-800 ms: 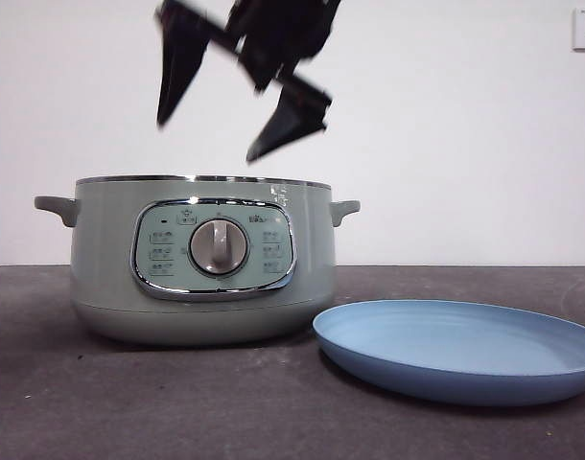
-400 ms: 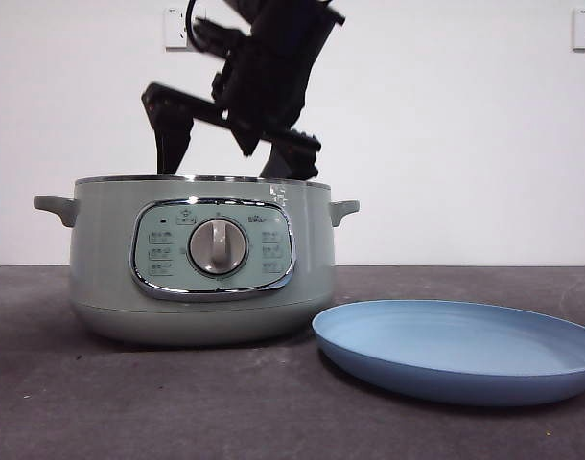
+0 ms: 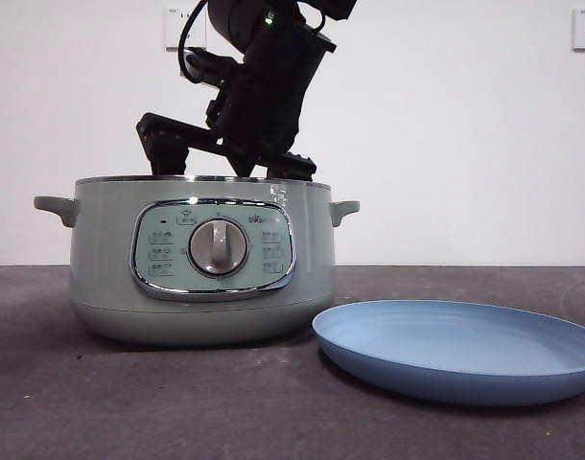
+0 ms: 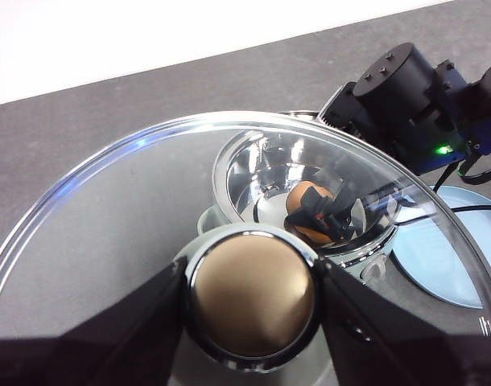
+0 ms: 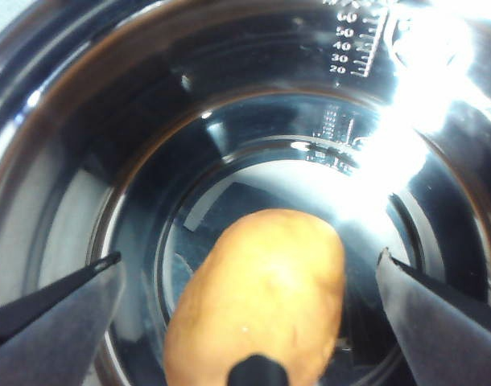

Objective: Take the potato out from the steamer,put the potato on the plate,close the lid

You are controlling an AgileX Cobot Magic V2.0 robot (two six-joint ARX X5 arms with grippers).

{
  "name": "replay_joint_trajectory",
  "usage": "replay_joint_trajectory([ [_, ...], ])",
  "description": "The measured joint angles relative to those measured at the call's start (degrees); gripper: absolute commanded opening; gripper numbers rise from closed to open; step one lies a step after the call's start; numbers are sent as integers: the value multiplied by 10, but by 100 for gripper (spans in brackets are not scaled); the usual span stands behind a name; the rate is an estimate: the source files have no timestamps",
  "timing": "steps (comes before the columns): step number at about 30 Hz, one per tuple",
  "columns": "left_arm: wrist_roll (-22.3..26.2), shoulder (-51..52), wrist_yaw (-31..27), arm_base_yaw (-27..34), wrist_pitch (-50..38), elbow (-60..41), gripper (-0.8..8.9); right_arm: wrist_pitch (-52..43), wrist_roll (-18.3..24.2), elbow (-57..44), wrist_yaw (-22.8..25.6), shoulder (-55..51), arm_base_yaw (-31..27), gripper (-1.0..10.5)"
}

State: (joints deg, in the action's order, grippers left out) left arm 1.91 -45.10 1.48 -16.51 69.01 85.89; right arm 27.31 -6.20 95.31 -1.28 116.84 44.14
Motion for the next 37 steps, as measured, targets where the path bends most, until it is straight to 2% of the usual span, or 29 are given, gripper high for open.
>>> replay_joint_trajectory([
  [6, 0, 0, 0, 0, 0, 0, -9, 14, -4, 0, 0, 11, 2, 388],
  [9, 0, 0, 0, 0, 0, 0, -9, 23, -4, 0, 0, 11, 2, 189],
  [11, 0, 0, 0, 0, 0, 0, -8, 23, -4, 0, 0, 11, 2, -12],
  [21, 0, 0, 0, 0, 0, 0, -9, 23, -2, 0, 0, 4, 1, -11],
  [28, 5, 0, 0, 0, -1, 0, -9, 45, 5, 0, 0, -94, 1, -11],
  [33, 6, -6, 2, 0, -10, 0, -9, 112, 21, 3, 7, -186, -2, -12],
  [37, 7, -11, 2, 0, -18, 0, -9, 194, 40, 3, 51, -237, -3, -12],
])
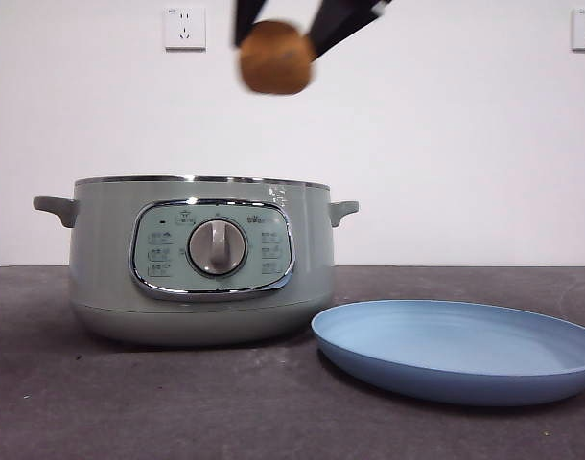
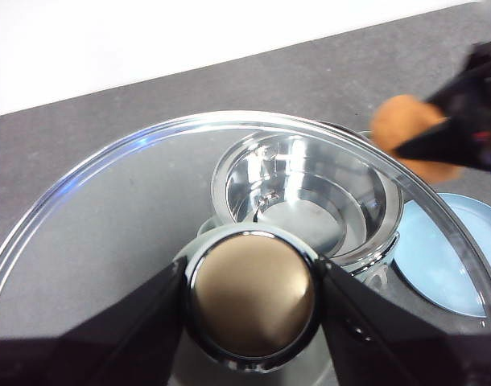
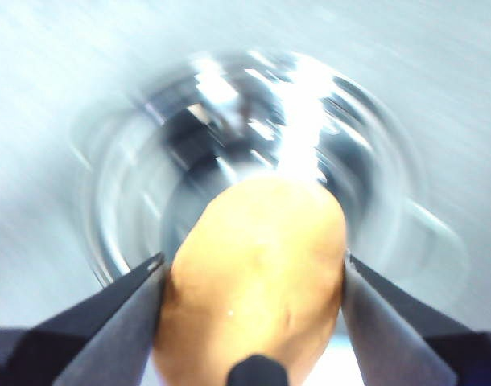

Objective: Take the potato out from the steamer,put the potato on the plate,close the lid

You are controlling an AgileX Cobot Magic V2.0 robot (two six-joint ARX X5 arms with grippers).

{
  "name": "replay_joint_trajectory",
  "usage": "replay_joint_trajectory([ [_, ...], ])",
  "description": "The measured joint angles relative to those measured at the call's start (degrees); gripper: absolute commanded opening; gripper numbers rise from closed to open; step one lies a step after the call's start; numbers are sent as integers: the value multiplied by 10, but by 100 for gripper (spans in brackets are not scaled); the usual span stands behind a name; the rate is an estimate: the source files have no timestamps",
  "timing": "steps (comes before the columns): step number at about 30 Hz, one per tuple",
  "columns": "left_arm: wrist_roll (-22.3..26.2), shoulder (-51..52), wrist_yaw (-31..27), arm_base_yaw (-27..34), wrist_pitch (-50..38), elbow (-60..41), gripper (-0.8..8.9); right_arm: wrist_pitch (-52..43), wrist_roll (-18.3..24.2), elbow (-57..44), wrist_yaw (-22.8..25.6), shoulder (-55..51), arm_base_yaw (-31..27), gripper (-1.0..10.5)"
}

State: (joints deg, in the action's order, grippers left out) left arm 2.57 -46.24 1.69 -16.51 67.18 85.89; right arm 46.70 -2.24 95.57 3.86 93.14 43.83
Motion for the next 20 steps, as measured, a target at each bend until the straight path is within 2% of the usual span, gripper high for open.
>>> replay_joint_trajectory([
  [4, 5, -10, 5, 0, 0, 0, -9, 57, 13, -8, 9, -40, -15, -12],
  [9, 9, -16, 29, 0, -10, 0, -9, 62, 17, -66, 9, -88, -43, -12],
  [16, 10, -31, 35, 0, -25, 0, -9, -13, 17, -233, 7, -147, -86, -12],
  [20, 11, -40, 58, 0, -26, 0, -9, -62, 16, -319, 6, -154, -104, -12],
])
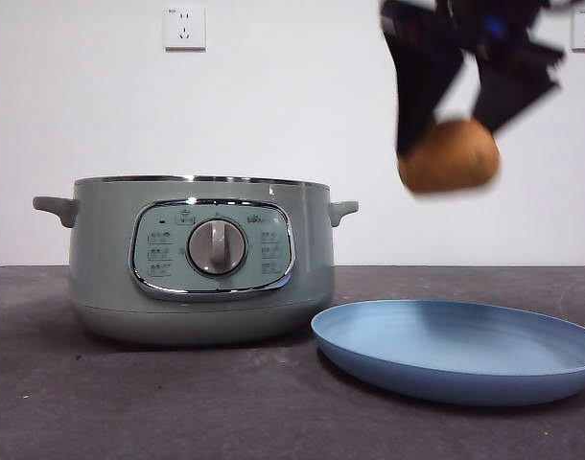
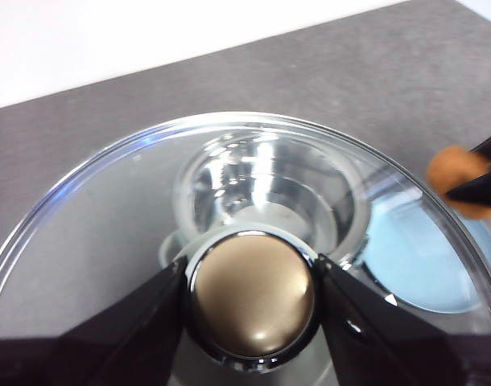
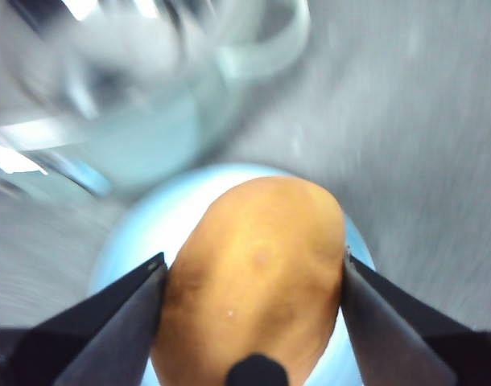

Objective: Take the potato out from the steamer,put the potato on the plate,close the lid

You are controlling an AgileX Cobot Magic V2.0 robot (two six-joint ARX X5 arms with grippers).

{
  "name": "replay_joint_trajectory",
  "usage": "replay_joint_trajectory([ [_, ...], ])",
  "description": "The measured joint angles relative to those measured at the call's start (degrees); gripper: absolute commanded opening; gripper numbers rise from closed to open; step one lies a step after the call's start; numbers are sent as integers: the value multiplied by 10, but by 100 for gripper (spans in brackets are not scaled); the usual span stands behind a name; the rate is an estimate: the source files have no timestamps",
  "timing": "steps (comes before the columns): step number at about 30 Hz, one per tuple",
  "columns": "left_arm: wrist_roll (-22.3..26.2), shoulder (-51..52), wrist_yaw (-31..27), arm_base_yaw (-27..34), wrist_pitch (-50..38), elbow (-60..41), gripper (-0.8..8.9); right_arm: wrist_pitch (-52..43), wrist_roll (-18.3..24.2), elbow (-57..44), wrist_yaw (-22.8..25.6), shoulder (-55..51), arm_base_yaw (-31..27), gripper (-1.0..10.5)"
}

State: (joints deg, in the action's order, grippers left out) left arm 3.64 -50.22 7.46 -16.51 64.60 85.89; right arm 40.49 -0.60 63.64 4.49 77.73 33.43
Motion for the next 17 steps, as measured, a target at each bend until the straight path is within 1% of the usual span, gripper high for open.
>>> replay_joint_trajectory([
  [1, 0, -1, 2, 0, 0, 0, -9, -16, 0, -19, -2, 0, -3, -12],
  [5, 0, -9, 4, 0, -4, 0, -9, -100, -5, -99, -43, 1, -9, -12],
  [9, 2, -18, 4, 0, -5, 0, -9, -169, -14, -153, -45, 7, -8, -12],
  [13, 2, -27, 7, 0, -10, 0, -9, -203, -18, -183, -45, 21, -10, -12],
  [17, 2, -39, 23, -2, -31, 0, -9, -241, -20, -207, -49, 41, -15, -12],
])
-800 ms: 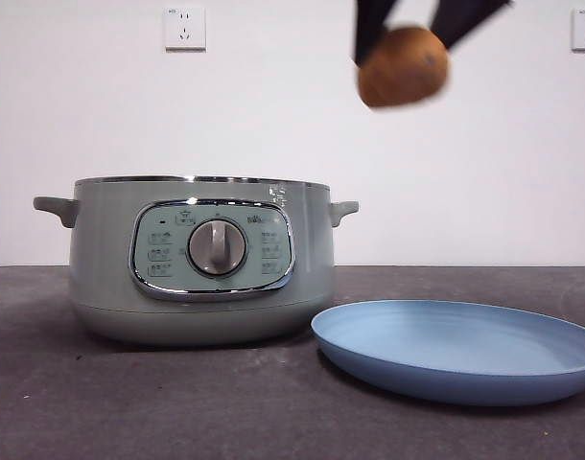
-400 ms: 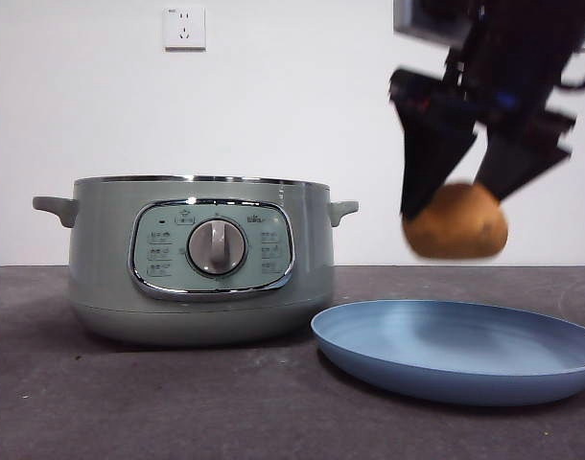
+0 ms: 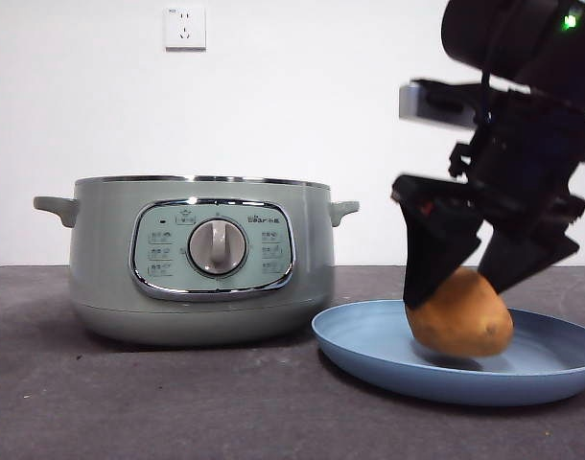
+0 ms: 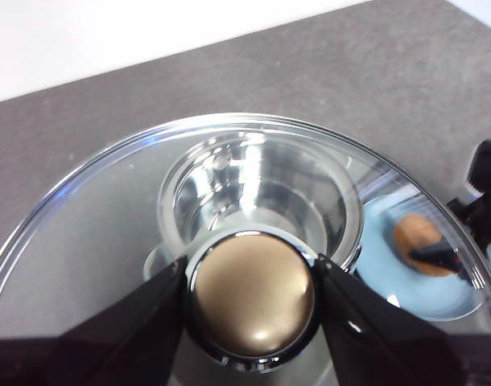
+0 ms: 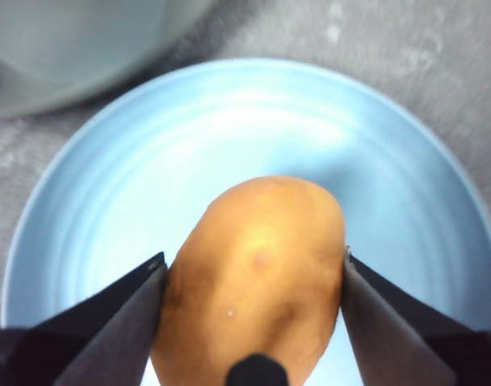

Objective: Take the potato out from the steamer,put the potato on the plate,close the lid

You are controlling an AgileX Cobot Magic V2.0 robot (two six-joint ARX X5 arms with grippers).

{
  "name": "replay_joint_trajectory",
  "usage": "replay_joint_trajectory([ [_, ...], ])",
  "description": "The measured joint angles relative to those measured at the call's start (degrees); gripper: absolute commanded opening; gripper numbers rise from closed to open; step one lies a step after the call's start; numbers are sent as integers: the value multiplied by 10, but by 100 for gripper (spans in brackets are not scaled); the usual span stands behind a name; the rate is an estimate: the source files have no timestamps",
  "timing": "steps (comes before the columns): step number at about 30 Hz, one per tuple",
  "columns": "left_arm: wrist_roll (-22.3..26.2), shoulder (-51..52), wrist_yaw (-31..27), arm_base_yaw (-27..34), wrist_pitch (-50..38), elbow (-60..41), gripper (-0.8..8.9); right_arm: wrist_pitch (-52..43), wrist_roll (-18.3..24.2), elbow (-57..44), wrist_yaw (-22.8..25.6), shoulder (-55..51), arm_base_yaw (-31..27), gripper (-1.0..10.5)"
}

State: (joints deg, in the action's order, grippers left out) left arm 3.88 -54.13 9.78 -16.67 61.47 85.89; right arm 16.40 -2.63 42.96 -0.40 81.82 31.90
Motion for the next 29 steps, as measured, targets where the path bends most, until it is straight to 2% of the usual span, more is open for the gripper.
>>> replay_joint_trajectory([
  [5, 0, -18, 7, -9, -24, 0, -8, -5, -2, -3, -10, 6, -2, 14],
  [8, 0, -31, 7, -17, -39, 0, -9, -5, -2, -3, -11, 6, -4, 220],
  [9, 0, -38, 7, -21, -44, 0, -9, -7, -4, -3, -11, 6, -6, 350],
  [11, 0, -50, 7, -27, -54, 0, -9, -5, -6, -3, -11, 6, -7, 536],
  [13, 1, -66, 7, -34, -66, 0, -8, -5, -8, -3, -11, 6, -8, 607],
  [22, 14, -165, 7, -74, -142, 0, -9, -5, -14, -3, -10, -8, -8, 604],
  [29, 37, -247, 6, -86, -177, 0, -9, 25, -15, 11, 0, -88, -8, 602],
])
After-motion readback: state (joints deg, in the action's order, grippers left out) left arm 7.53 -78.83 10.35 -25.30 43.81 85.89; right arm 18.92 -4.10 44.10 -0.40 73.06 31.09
